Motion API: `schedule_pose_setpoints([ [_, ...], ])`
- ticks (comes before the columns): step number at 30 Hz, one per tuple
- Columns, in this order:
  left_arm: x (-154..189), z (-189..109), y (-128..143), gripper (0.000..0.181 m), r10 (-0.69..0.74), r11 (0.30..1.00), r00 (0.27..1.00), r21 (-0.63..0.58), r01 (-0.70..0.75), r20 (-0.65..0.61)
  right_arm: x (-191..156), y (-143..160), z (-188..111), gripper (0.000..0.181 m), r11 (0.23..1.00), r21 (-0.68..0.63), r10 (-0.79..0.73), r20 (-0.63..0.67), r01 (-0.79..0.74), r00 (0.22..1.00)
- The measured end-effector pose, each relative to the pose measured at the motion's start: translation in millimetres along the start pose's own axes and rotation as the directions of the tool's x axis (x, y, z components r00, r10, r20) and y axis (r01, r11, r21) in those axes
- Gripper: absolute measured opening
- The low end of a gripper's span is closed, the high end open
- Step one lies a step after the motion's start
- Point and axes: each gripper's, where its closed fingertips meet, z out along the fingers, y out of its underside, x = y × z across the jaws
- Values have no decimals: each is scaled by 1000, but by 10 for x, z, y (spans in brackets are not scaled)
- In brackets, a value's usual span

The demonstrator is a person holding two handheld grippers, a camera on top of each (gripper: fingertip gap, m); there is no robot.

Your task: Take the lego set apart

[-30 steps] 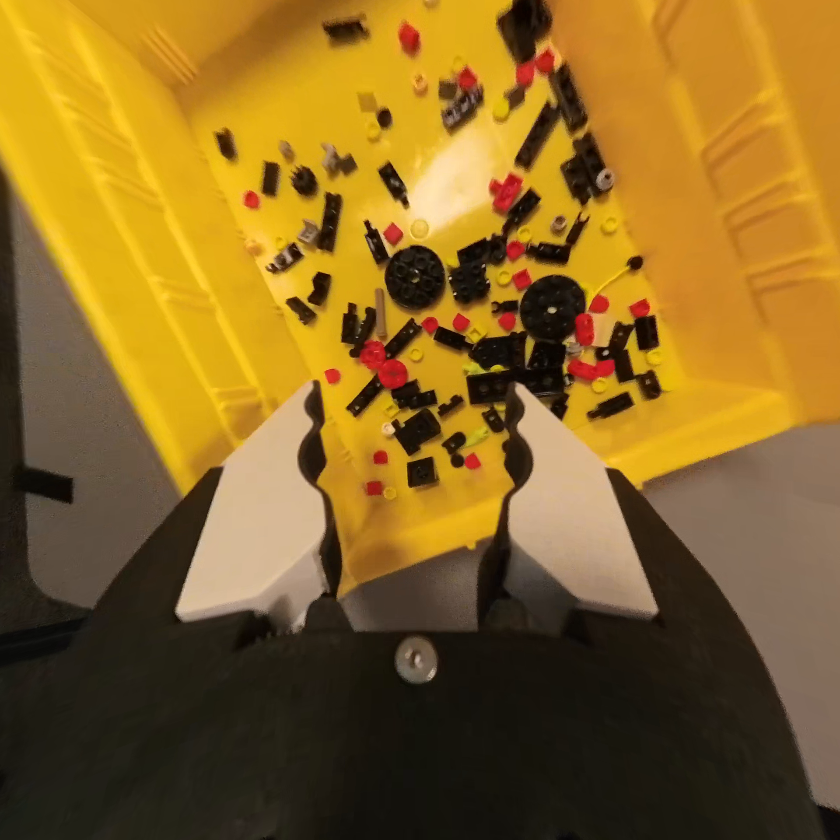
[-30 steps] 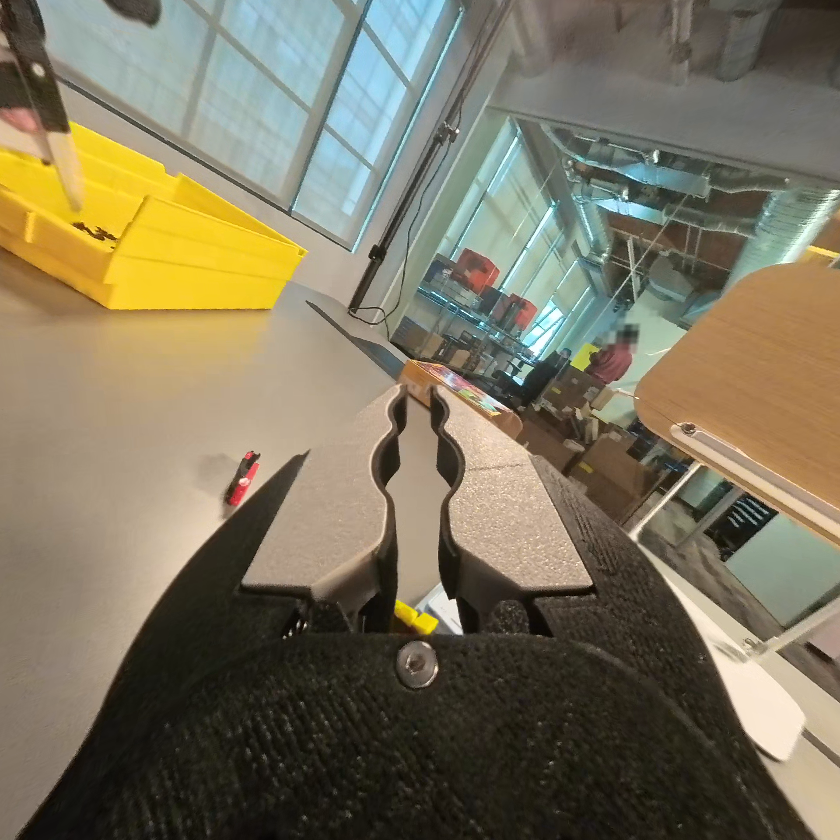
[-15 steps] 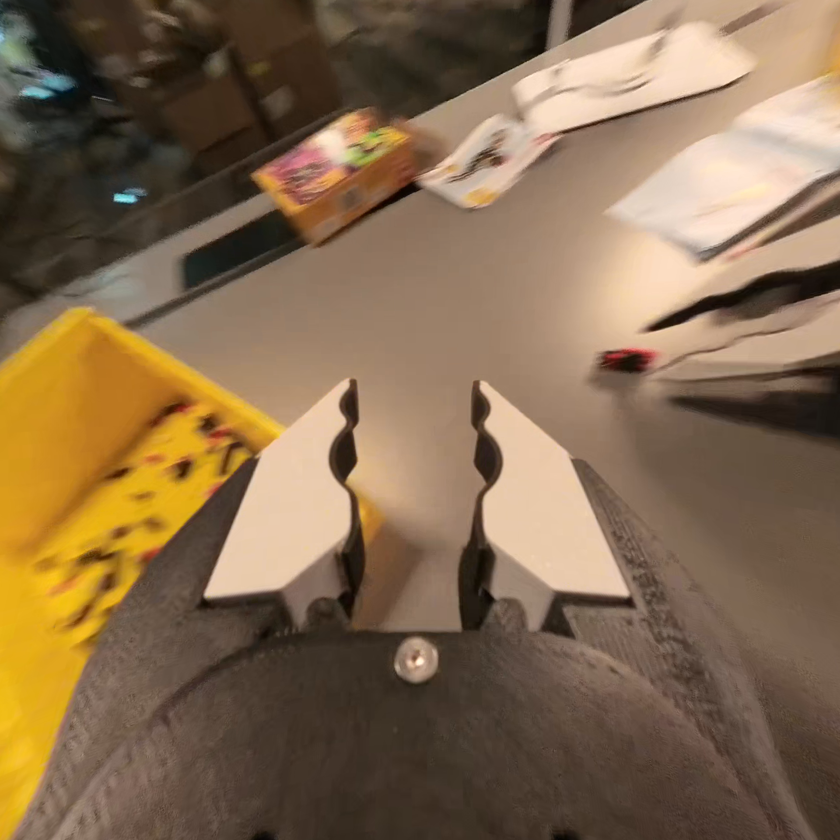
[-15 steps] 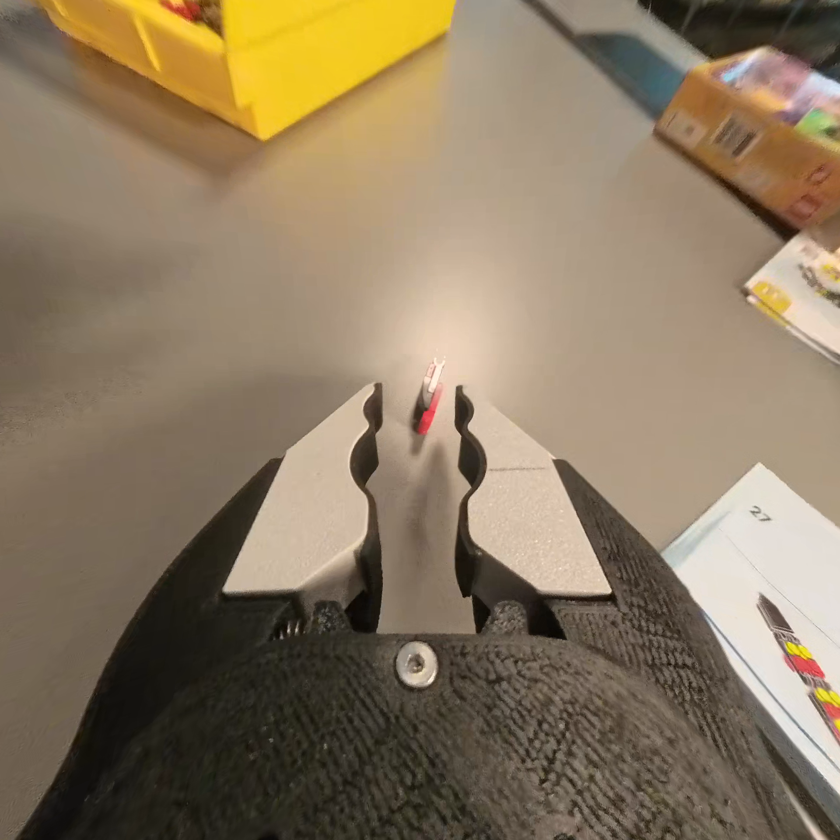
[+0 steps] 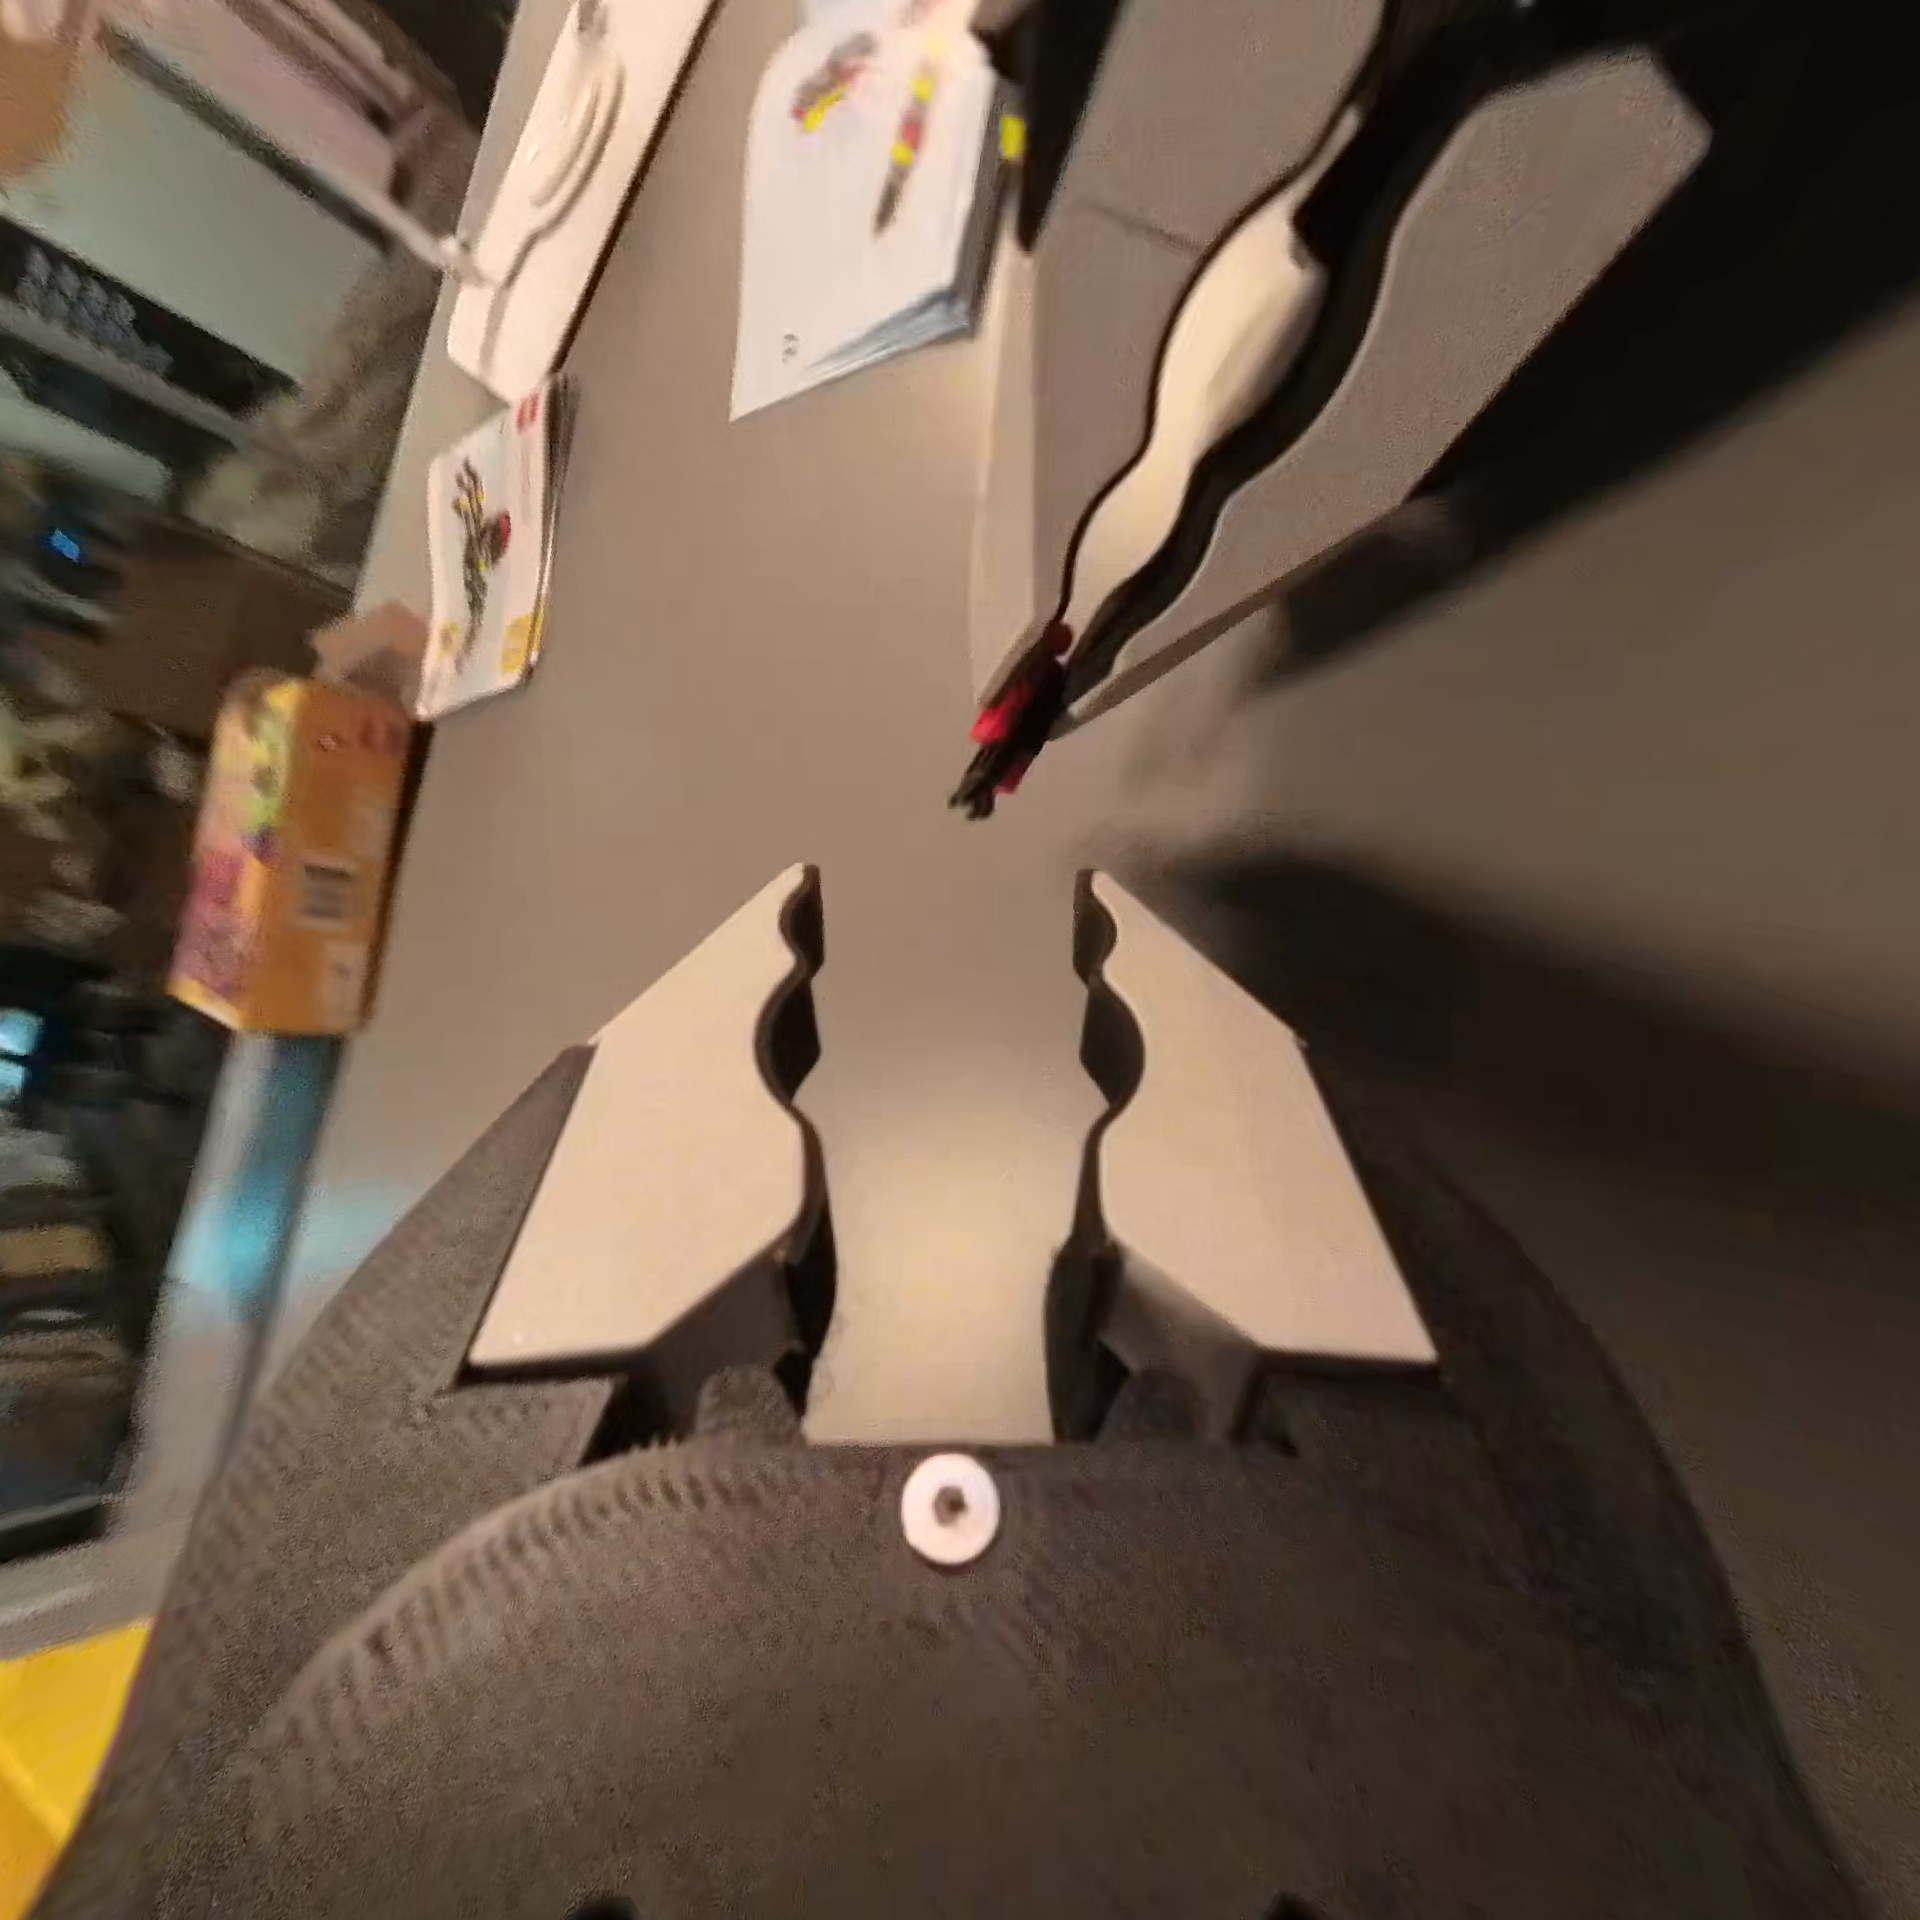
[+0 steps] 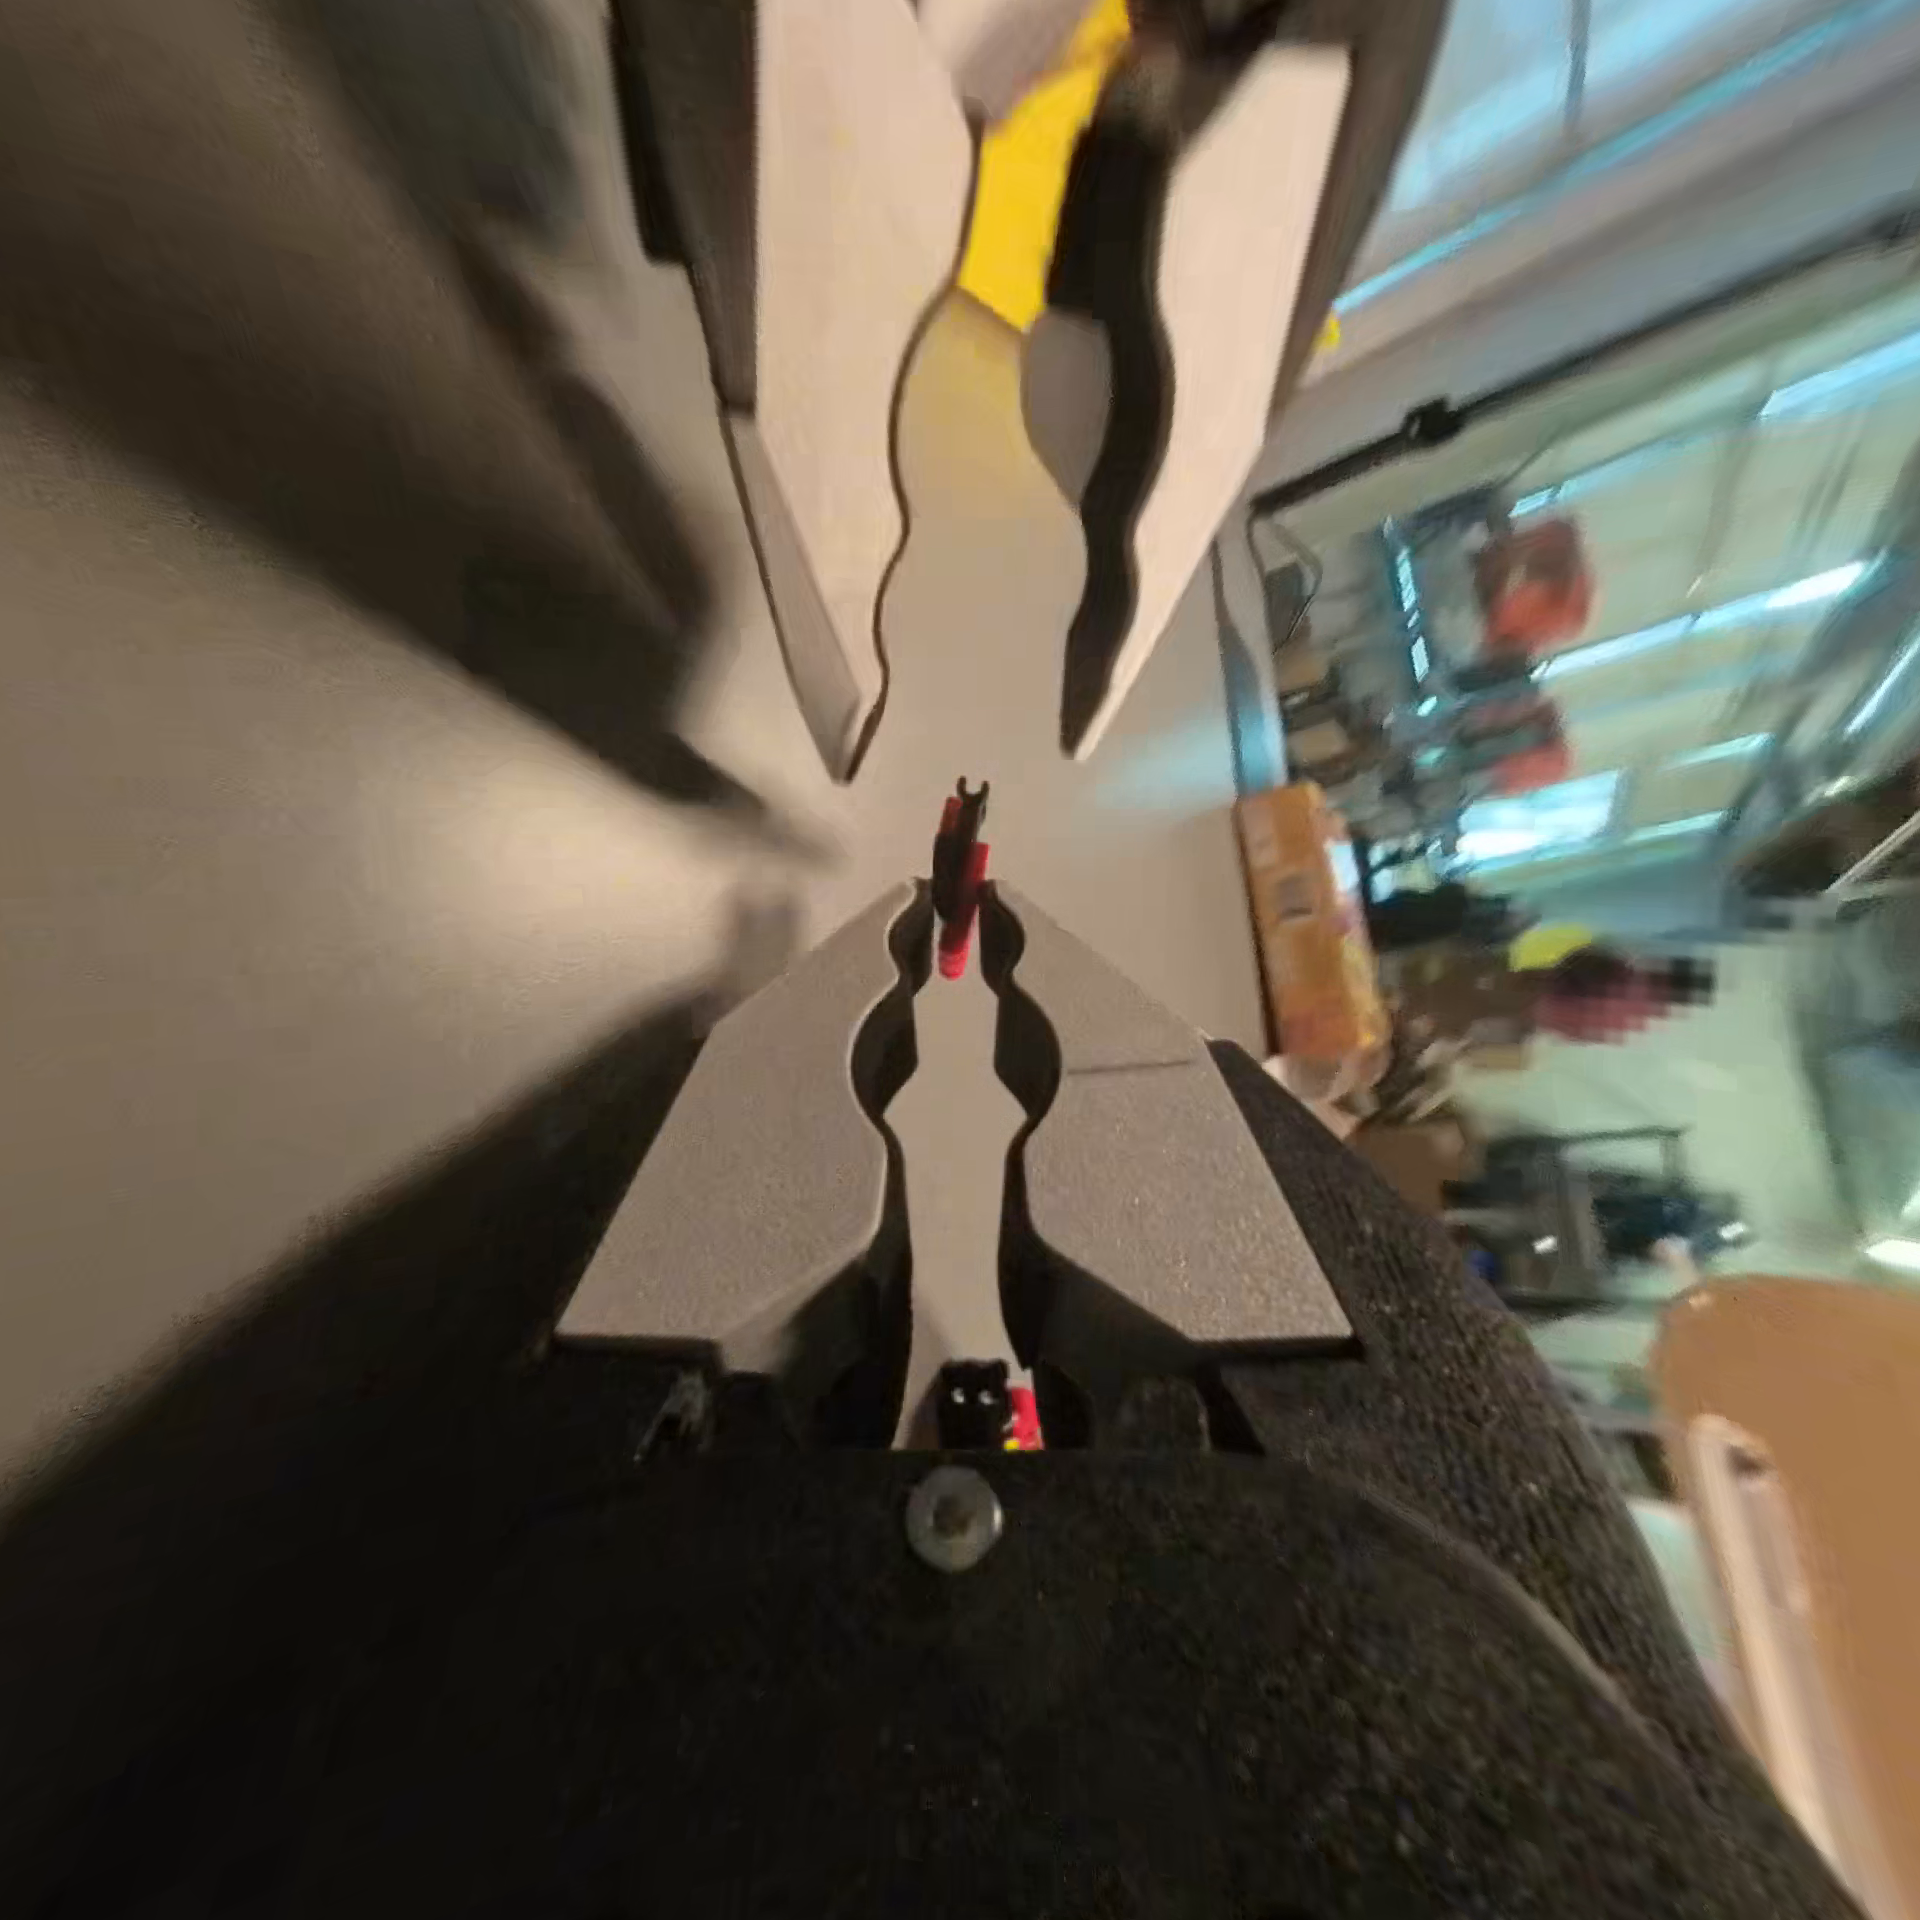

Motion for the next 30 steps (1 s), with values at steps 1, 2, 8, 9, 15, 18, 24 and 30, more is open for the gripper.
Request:
schedule_pose_setpoints([
  [1,49,42,-17,46,66,998,998,0,-66,9,-8,-28,-11,6,999,16,-45,-17,46,999],
  [2,94,71,-48,42,114,993,993,14,-114,17,5,-47,-16,6,998,25,-62,-32,63,998],
  [8,72,57,-207,26,239,963,954,81,-257,180,32,-88,-27,6,996,49,-70,-46,72,996],
  [9,88,53,-230,25,263,956,946,84,-282,188,24,-85,-24,6,996,48,-67,-41,69,997],
  [15,13,90,-147,9,491,867,818,-79,-492,298,-70,-74,-90,22,895,30,428,229,-446,874],
  [18,73,83,-185,9,593,795,736,-91,-600,326,-34,-100,-166,30,748,-8,624,350,-664,698],
  [24,196,88,-297,8,692,693,629,-81,-716,355,-184,-57,-174,22,722,-100,657,411,-685,632],
  [30,210,65,-366,8,704,664,590,-73,-744,395,-233,2,-189,14,717,-144,668,420,-682,614],
])
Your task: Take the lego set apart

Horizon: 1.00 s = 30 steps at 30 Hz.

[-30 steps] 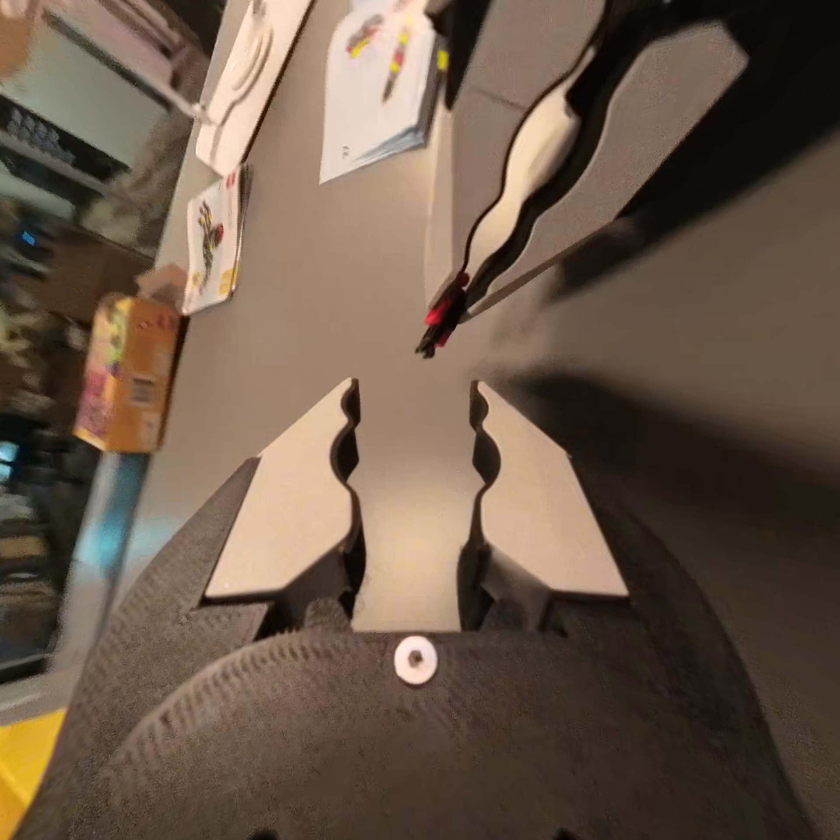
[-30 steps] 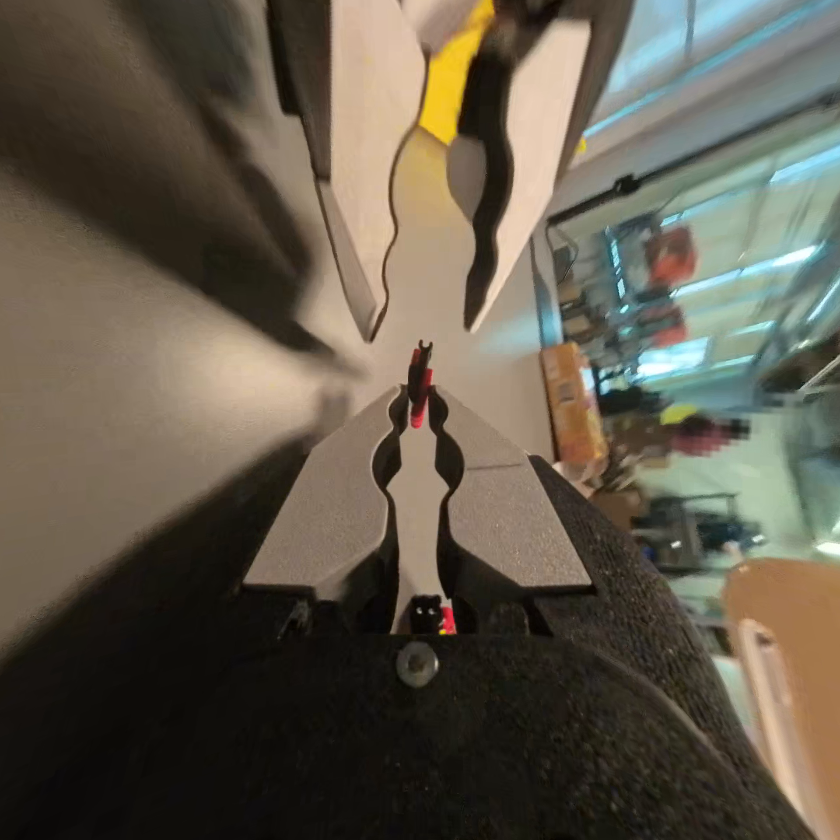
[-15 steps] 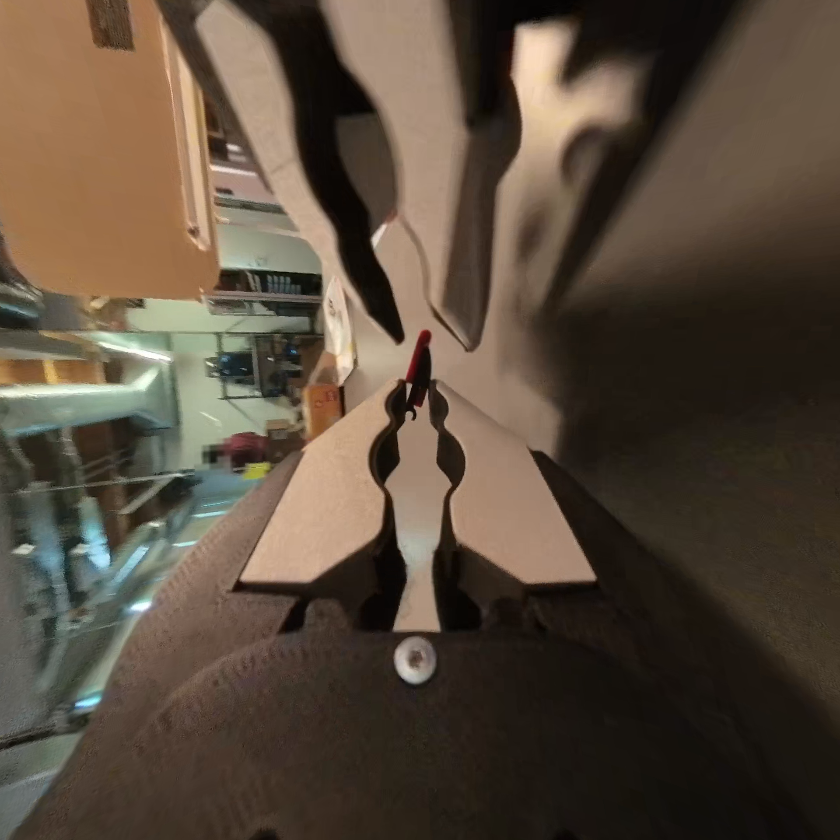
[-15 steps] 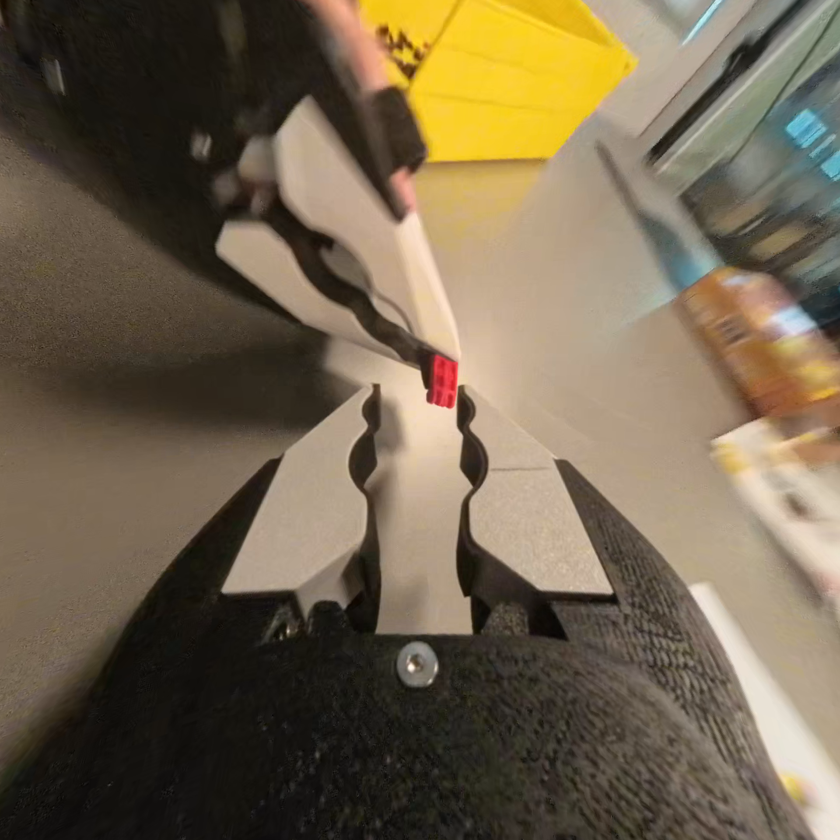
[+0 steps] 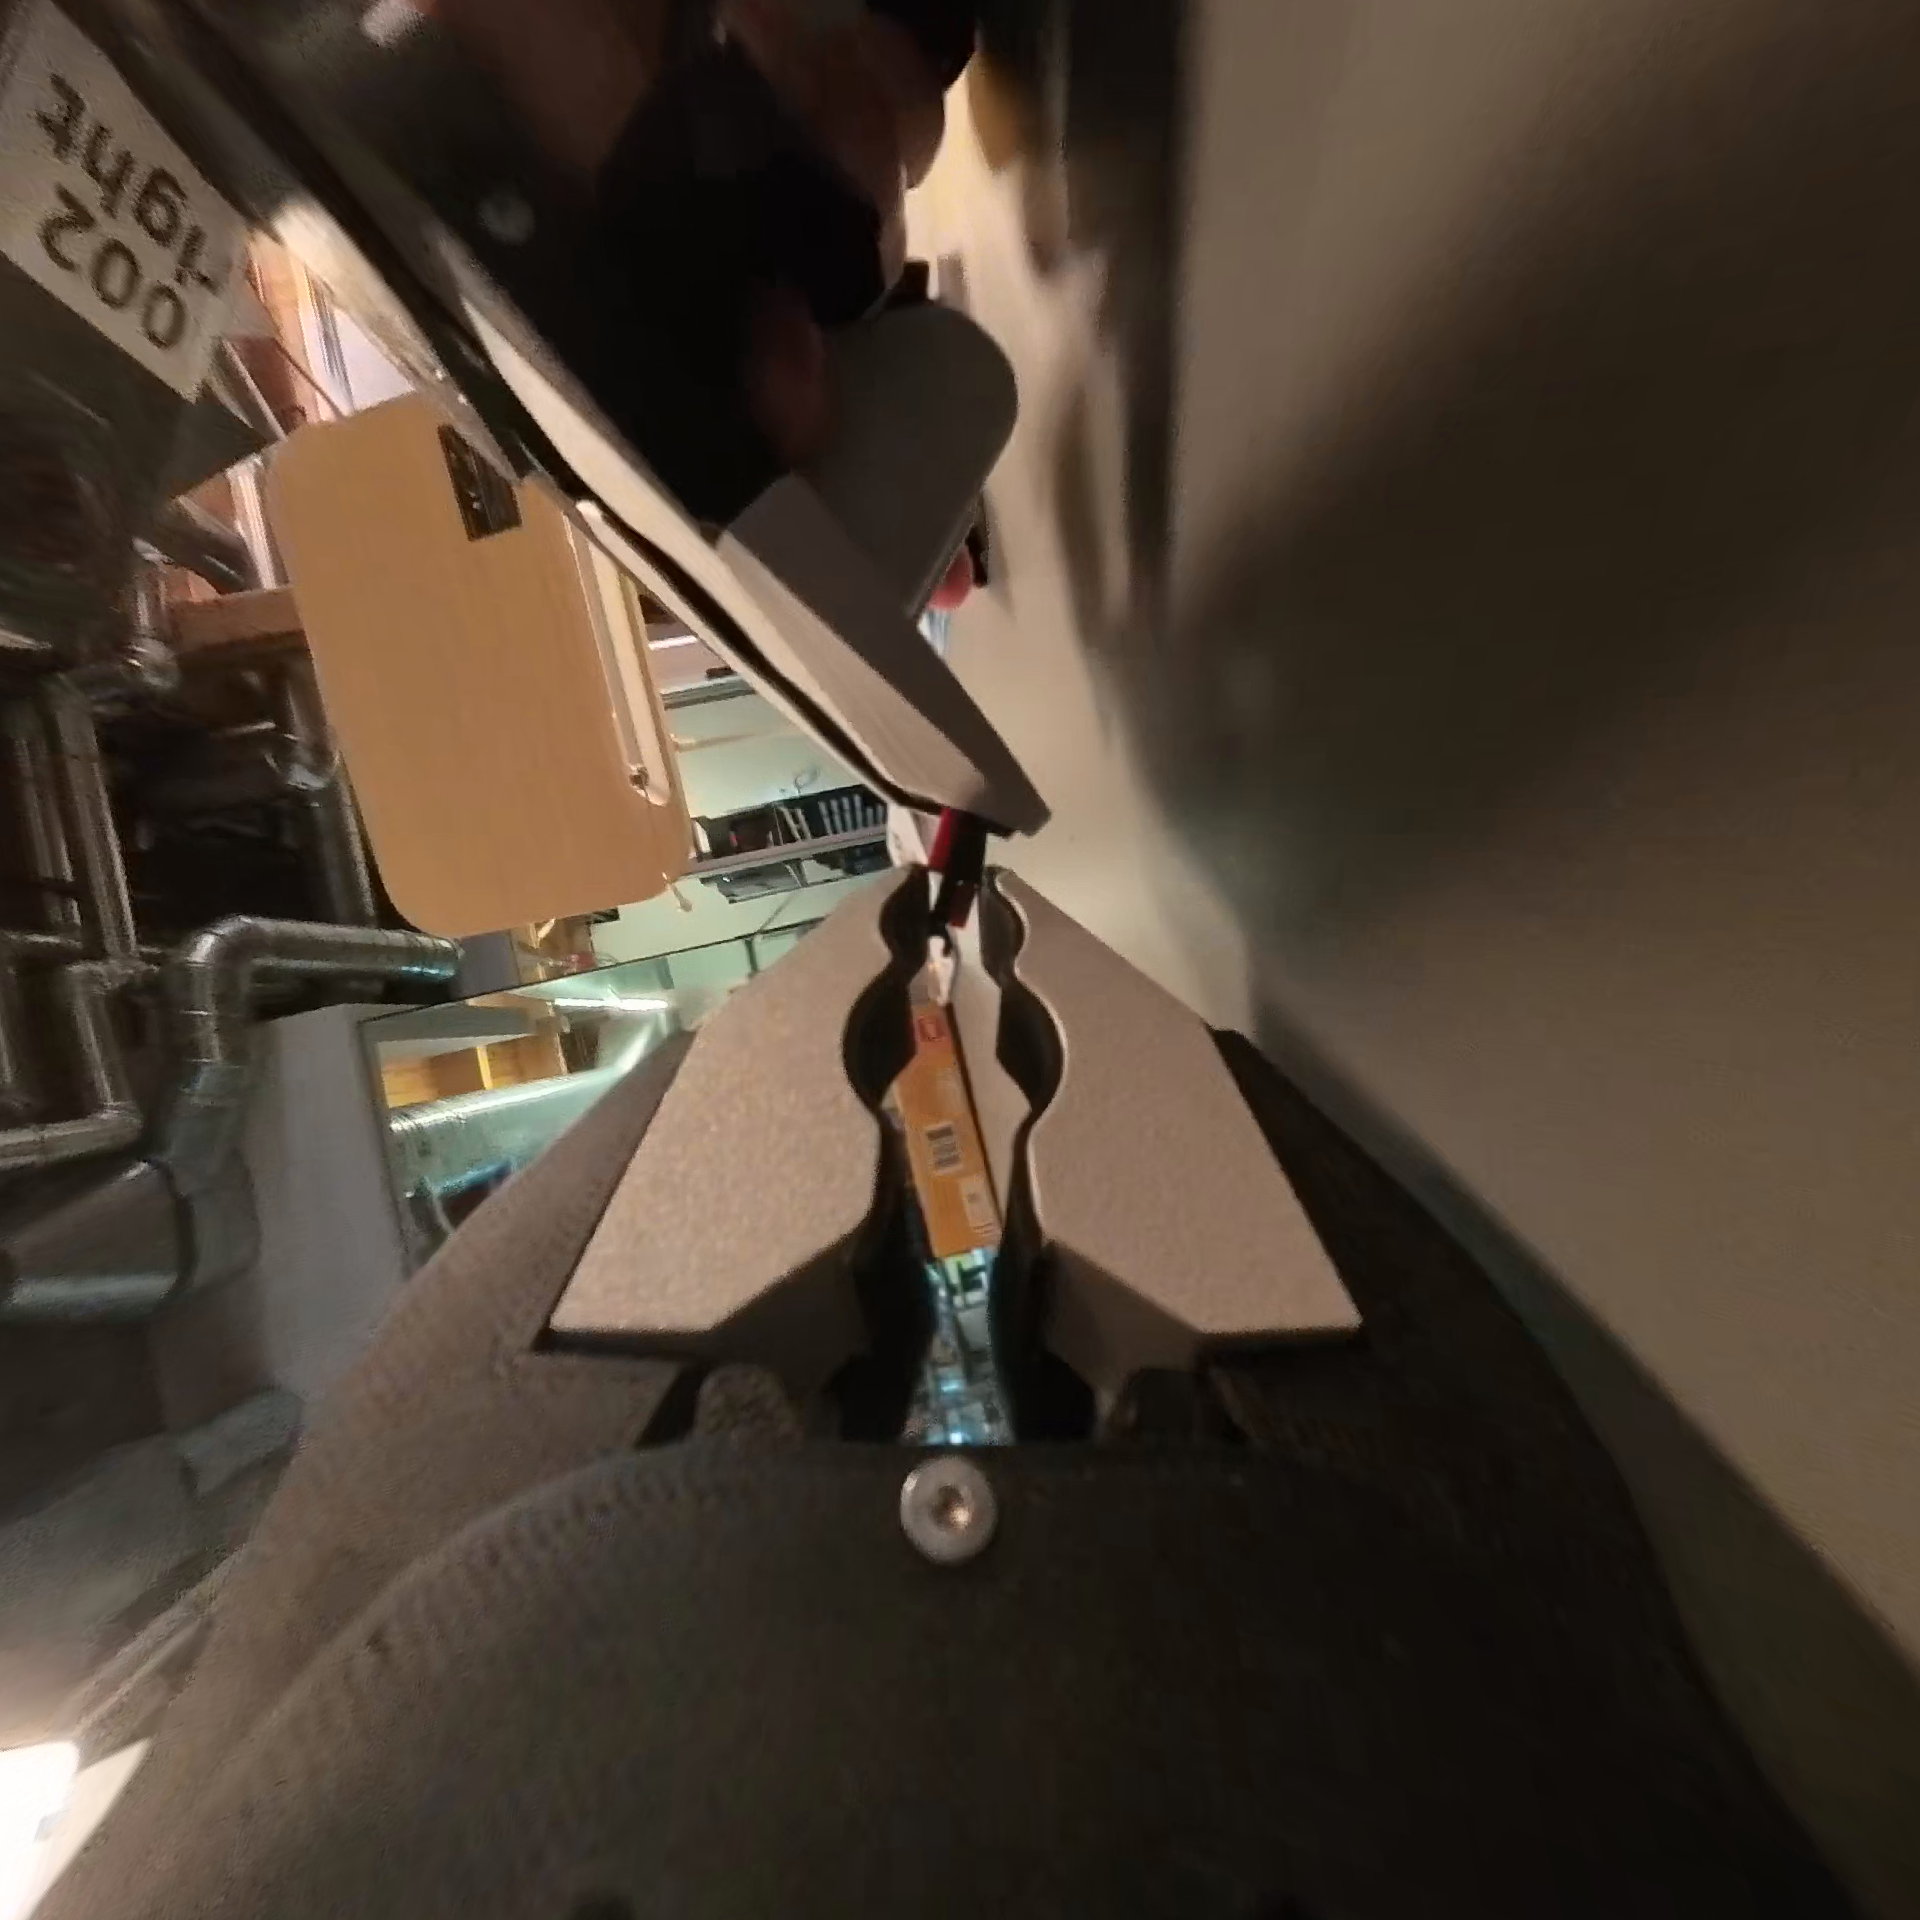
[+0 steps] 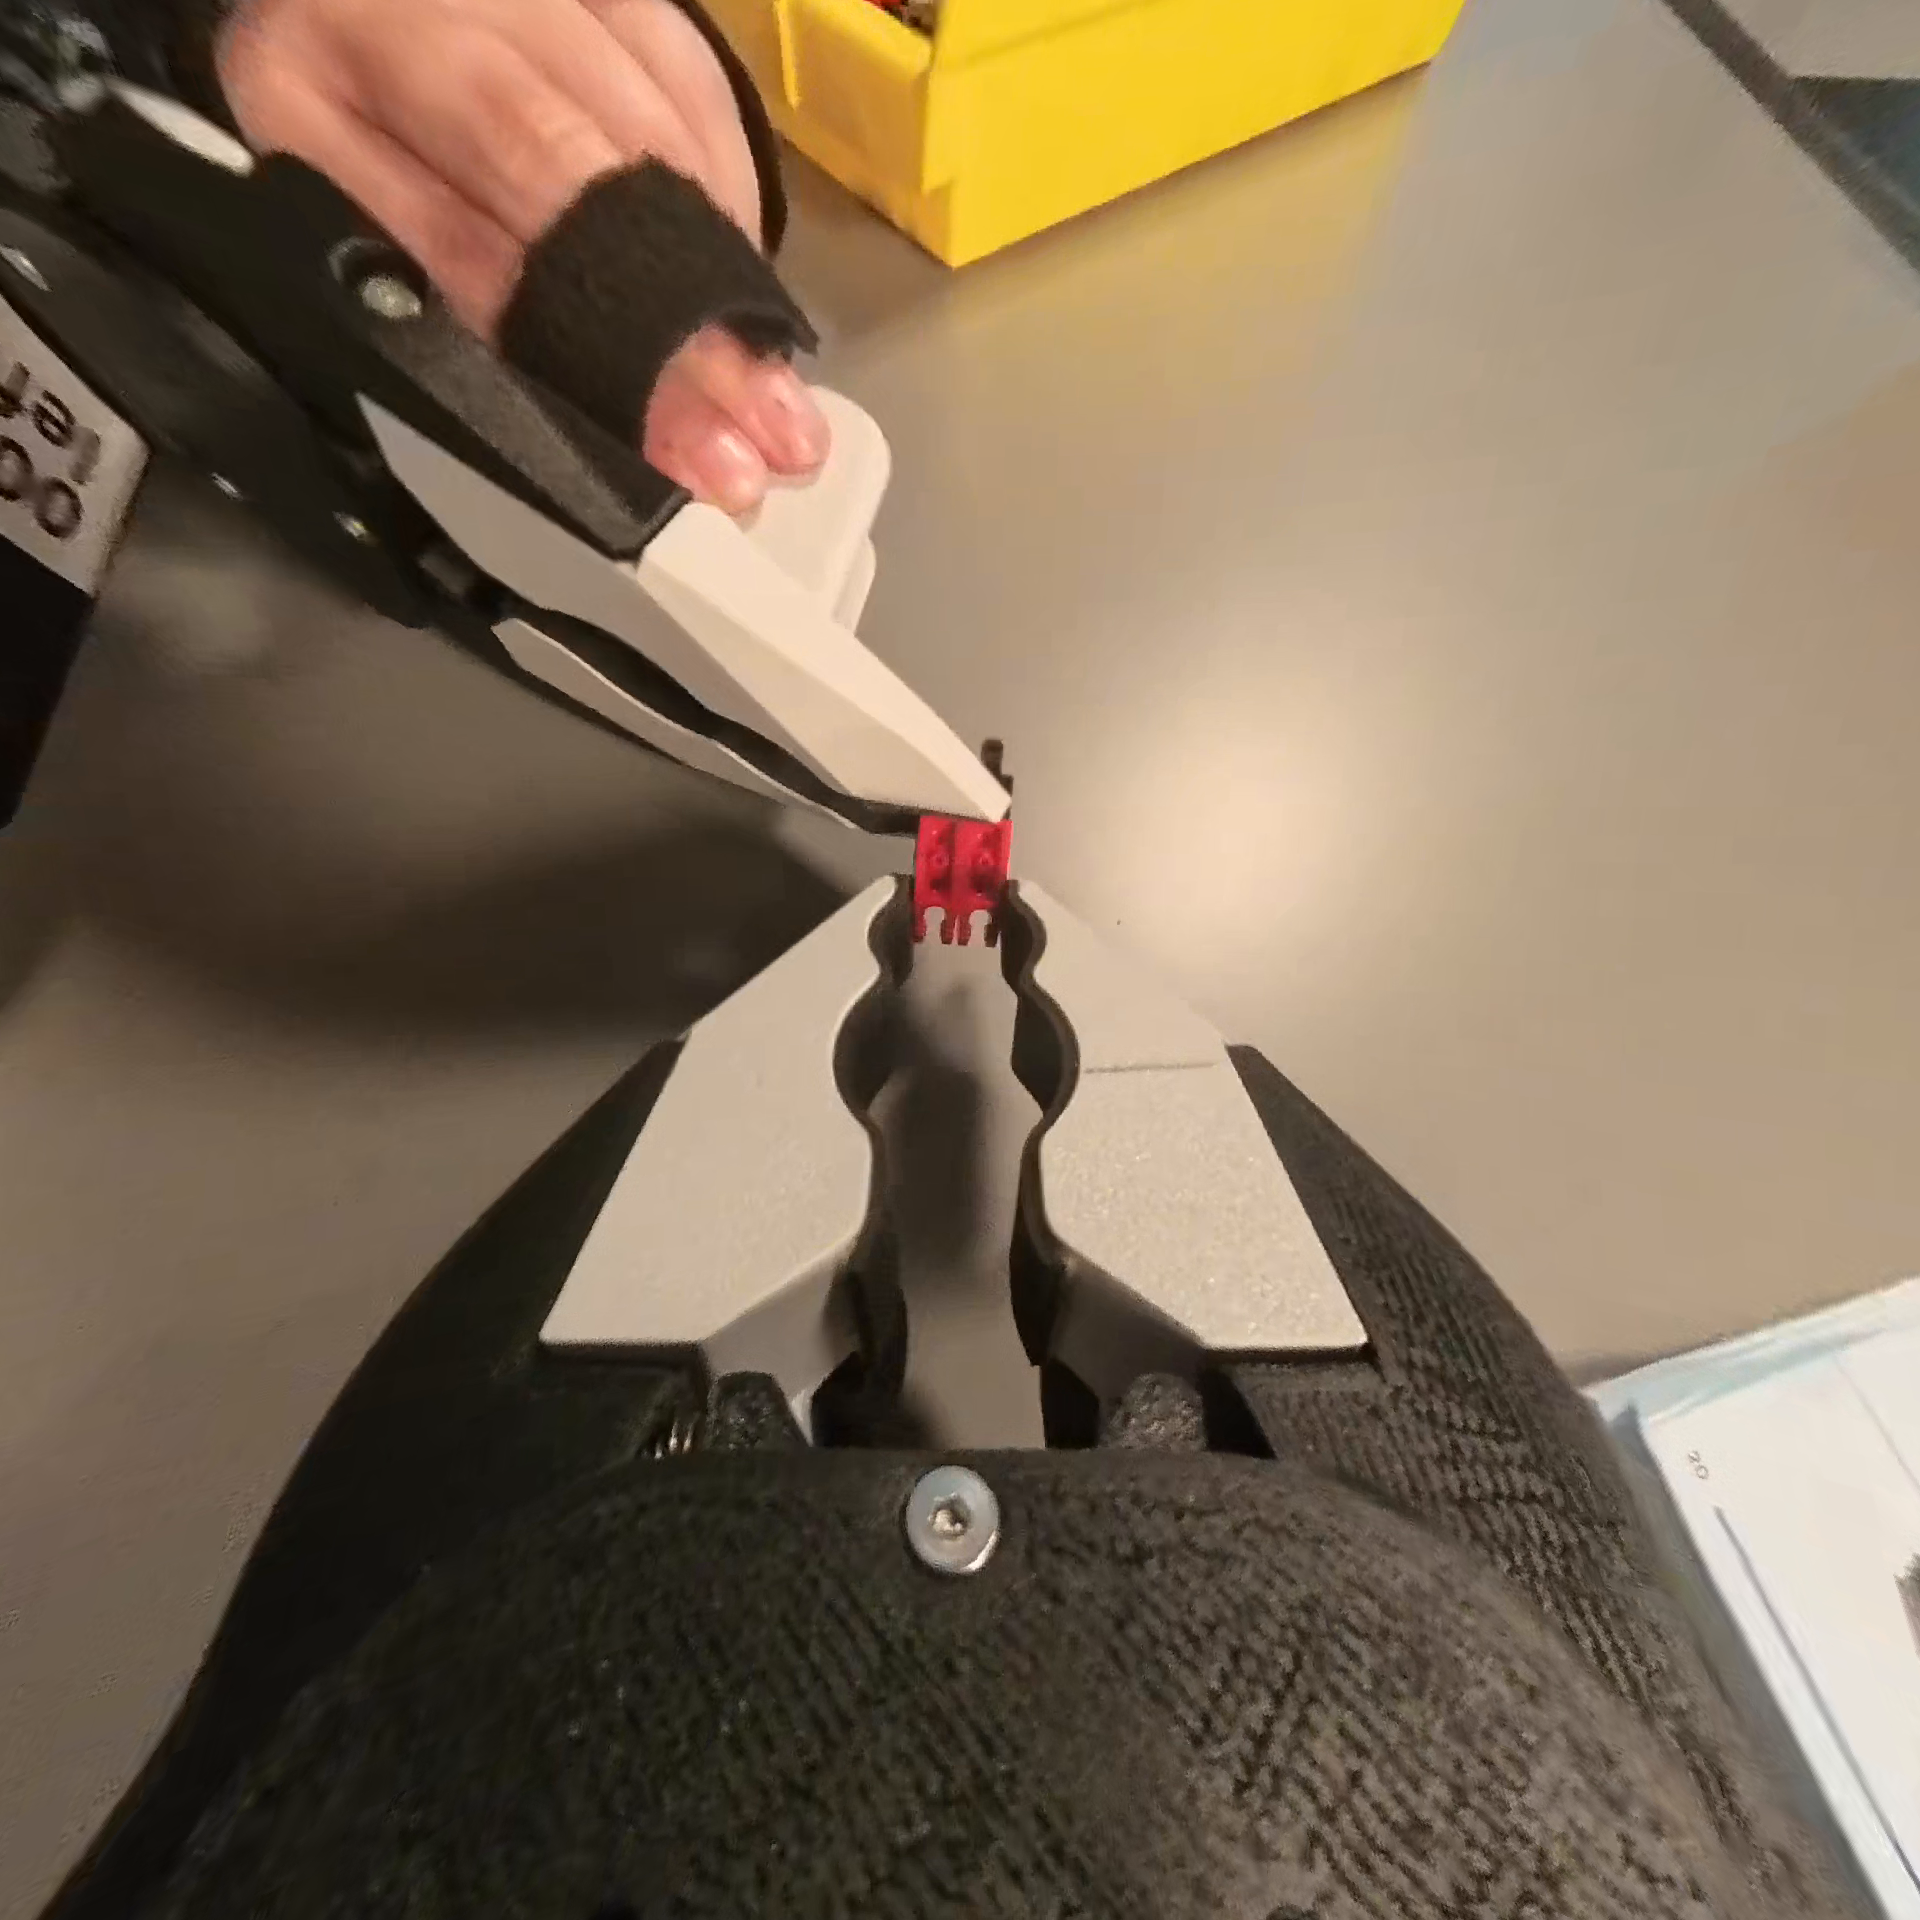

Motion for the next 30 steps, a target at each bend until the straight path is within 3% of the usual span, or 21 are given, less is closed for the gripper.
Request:
schedule_pose_setpoints([
  [4,96,98,124,9,-90,991,994,-104,83,-62,167,79,87,14,972,-136,-217,-202,192,955],
  [10,168,184,307,8,-327,928,938,-227,297,-111,366,28,122,8,822,-367,-562,-397,436,725],
  [12,163,180,334,7,-335,923,936,-235,304,-105,371,8,118,5,802,-380,-592,-407,460,695],
  [15,173,149,312,8,-348,927,931,-188,325,-108,320,8,119,5,908,-221,-415,-370,355,831],
  [17,151,141,272,7,-390,916,913,-154,371,-118,306,3,88,5,911,-193,-410,-351,364,842],
  [22,219,137,244,8,-525,851,827,-157,502,-202,320,22,100,4,775,-335,-631,-371,535,681],
  [26,252,115,202,7,-486,874,843,-148,463,-230,318,64,99,2,623,-454,-781,-317,637,538],
  [30,182,104,218,7,-390,919,903,-141,368,-183,352,5,60,2,652,-451,-757,-363,609,543],
])
